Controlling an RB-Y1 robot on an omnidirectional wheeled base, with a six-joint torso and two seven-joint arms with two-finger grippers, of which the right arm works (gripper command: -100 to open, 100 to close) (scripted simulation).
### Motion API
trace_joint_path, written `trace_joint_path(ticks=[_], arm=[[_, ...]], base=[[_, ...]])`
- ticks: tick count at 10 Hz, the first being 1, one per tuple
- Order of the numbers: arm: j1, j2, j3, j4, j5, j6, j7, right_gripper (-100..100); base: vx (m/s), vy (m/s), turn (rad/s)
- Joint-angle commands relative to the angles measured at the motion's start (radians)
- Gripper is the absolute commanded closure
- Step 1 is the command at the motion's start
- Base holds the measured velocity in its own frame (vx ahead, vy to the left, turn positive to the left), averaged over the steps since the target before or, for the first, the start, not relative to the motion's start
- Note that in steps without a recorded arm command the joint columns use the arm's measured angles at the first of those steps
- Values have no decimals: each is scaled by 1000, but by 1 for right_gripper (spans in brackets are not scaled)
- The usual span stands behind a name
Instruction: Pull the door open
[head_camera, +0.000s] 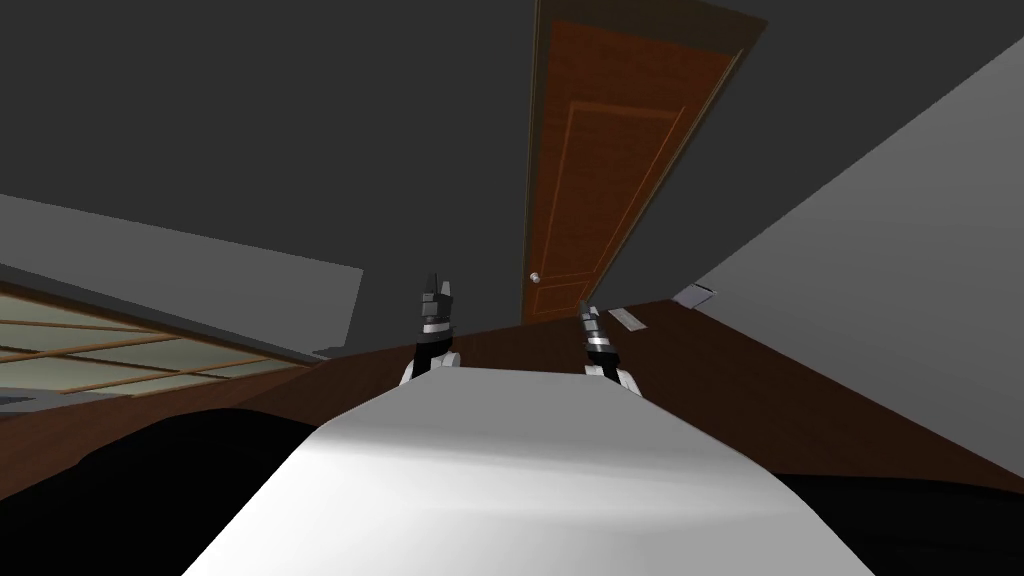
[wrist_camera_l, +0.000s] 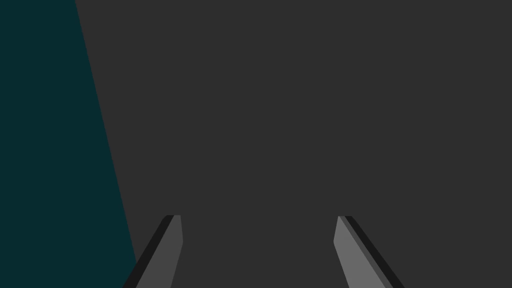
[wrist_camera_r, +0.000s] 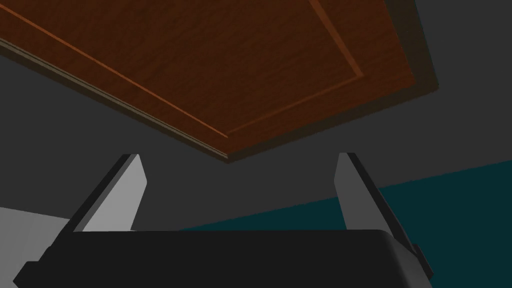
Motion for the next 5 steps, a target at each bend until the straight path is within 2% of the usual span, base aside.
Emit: trace_joint_path(ticks=[1,5], arm=[[-21,-6,-20,49,20,-15,36,-100],[-53,-12,-67,161,72,-60,122,-100]], base=[[101,-9,98],[100,-4,103]])
